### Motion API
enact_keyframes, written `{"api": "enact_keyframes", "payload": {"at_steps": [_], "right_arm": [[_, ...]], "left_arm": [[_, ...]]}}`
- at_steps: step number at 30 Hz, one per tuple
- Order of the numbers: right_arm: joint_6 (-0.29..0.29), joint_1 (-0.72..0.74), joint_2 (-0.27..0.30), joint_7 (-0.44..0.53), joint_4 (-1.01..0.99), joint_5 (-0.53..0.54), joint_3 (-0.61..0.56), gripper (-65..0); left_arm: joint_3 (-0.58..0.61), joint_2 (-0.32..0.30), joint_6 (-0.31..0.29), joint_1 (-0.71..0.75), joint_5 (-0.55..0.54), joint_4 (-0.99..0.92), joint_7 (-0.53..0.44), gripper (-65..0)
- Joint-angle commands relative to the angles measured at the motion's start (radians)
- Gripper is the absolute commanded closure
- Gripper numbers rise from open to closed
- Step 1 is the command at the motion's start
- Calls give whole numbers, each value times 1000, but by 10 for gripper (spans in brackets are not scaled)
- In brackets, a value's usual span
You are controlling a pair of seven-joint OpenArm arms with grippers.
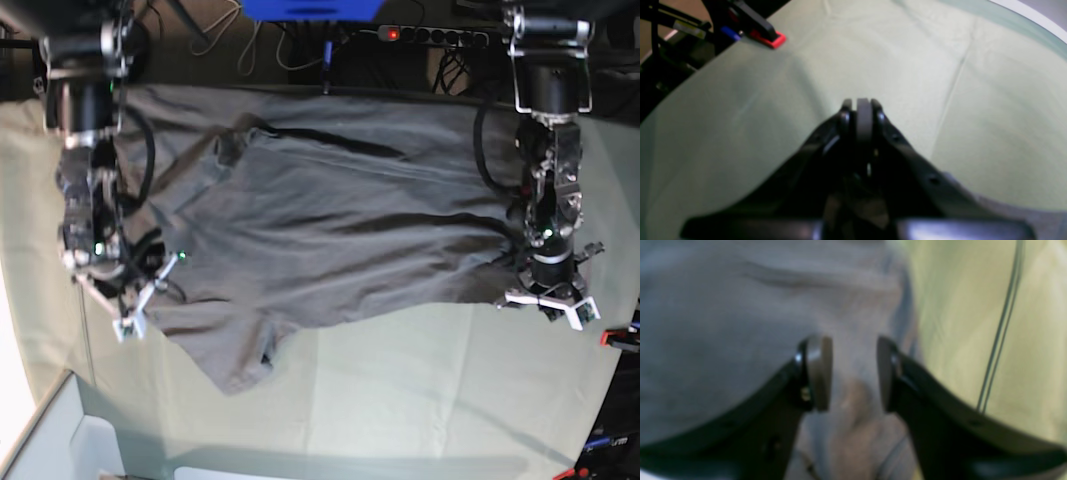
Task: Layout the t-shirt on the table in an organized manner, then fold the t-shirt properly
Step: 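Move both grippers down the shirt sides to grasp the hem corners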
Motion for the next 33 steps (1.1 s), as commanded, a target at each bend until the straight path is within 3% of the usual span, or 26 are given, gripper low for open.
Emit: {"api": "enact_keyframes", "payload": {"at_steps": [1, 6, 13, 18, 23, 33], "right_arm": [[4, 57, 15, 35, -35, 4, 2, -278], [3, 149, 49, 177, -262, 4, 2, -347], [-5, 160, 75, 408, -407, 4, 2, -356], [-139, 186, 75, 517, -520, 4, 2, -358], [-142, 236, 84, 622, -695, 4, 2, -356], [-140, 249, 73, 644, -683, 10, 2, -358]], "left_arm": [[-13, -11, 4, -28, 7, -2, -23, 0], [-45, -11, 4, -60, 3, -114, -26, 0], [-45, -16, 4, -79, 3, -168, -31, 0], [-45, -20, 4, -89, 3, -171, -31, 0], [-45, -20, 4, -89, 3, -171, -31, 0], [-45, -20, 4, -91, 1, -171, -31, 0]]}}
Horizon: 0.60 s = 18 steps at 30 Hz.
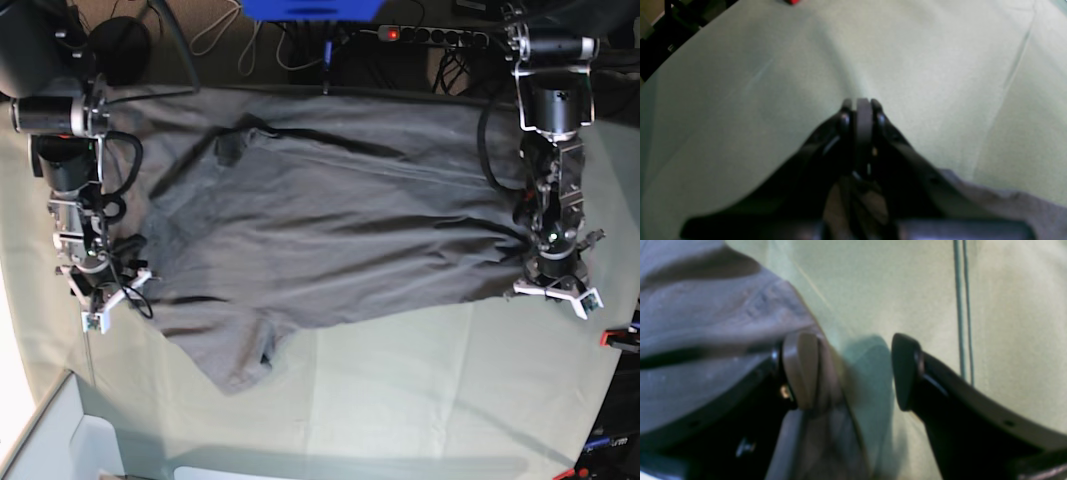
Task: Layout the t-shirt on the table in an organized manner, then fold the t-shirt properly
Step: 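Move both grippers down the shirt sides to grasp the hem corners, then fold the hem up toward the collar with both grippers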
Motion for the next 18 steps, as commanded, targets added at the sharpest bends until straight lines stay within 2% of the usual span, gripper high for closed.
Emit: {"api": "enact_keyframes", "payload": {"at_steps": [1, 7, 11, 18], "right_arm": [[-12, 19, 9, 8, 44, -2, 1, -359], [-12, -64, 6, 0, 256, -2, 3, -359], [-12, -66, 0, 0, 245, -2, 1, -359], [-12, -6, -9, 8, 72, -2, -2, -359]], "left_arm": [[-5, -12, 4, -26, 5, 15, -29, 0], [-69, -4, 4, -26, 5, 15, -27, 0], [-72, -4, 3, -26, 5, 15, -27, 0], [-71, -3, 1, -26, 5, 15, -27, 0]]}}
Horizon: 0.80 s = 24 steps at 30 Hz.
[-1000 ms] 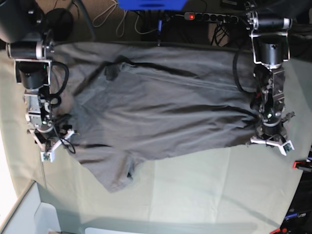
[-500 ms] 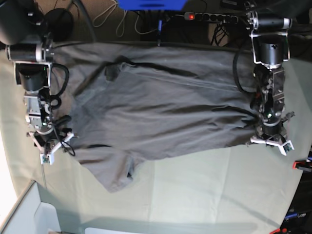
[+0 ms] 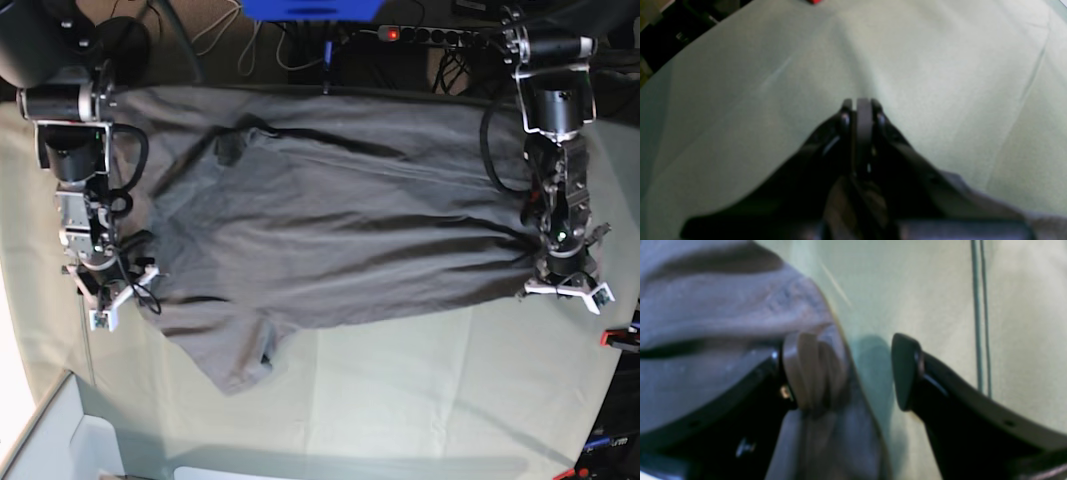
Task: Layout the t-shirt on the table in an organized manner, then fold the t-shirt properly
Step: 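Fold the hem up toward the collar with both grippers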
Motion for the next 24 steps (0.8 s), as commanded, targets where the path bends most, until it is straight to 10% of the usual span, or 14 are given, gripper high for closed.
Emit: {"api": "enact_keyframes", "payload": {"at_steps": [1, 18, 24], "right_arm": [[-6, 29, 10, 20, 12, 1, -2, -359], [-6, 26, -46, 12, 8, -2, -5, -351], [-6, 9, -45, 15, 8, -2, -5, -92]], "left_arm": [[-1, -12, 2, -23, 5, 15, -28, 0], [-1, -10, 2, -21, 5, 15, -28, 0], [-1, -10, 0, -21, 5, 15, -28, 0]]}}
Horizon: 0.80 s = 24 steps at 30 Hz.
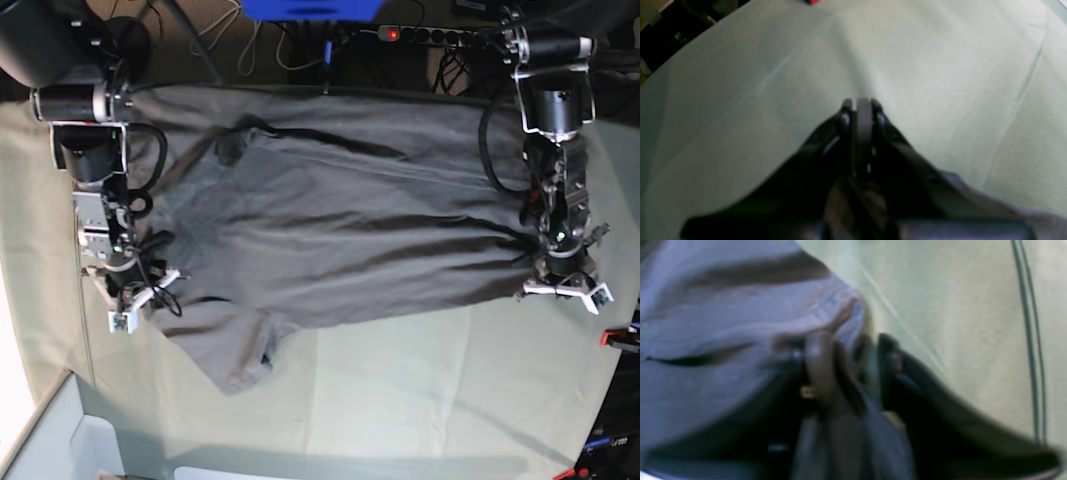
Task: Layout the t-shirt on the table in an organized manner, then fold the t-shirt properly
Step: 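Fold the hem up toward the collar with both grippers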
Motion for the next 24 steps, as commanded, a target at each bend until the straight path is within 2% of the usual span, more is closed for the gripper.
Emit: {"api": "enact_keyframes", "payload": {"at_steps": [1, 2, 6, 12, 15, 18, 21, 24], "right_arm": [[-2, 15, 14, -9, 10, -6, 2, -24], [-2, 15, 14, -12, 10, -6, 7, 0], [-2, -11, 27, -6, 36, -3, 8, 0], [-2, -273, 51, -12, 435, 49, 79, 0], [-2, -421, 45, -14, 624, 63, 142, 0], [-2, -551, 13, -9, 751, 63, 180, 0], [-2, -640, -19, -6, 800, 59, 205, 0], [-2, -674, -26, -12, 794, 56, 202, 0]], "left_arm": [[-1, -12, 0, -22, 6, 15, -28, 0], [-1, -12, 0, -22, 6, 15, -26, 0], [0, 9, 0, -22, 10, 15, -26, 0], [0, 20, -1, -14, 6, 28, -23, 0], [0, 14, -1, 1, 6, 29, -23, 0], [-3, 12, -3, 24, 6, 46, -23, 0], [-3, 12, -3, 61, 6, 74, -23, 0], [-5, 19, -3, 84, 6, 92, -23, 0]]}}
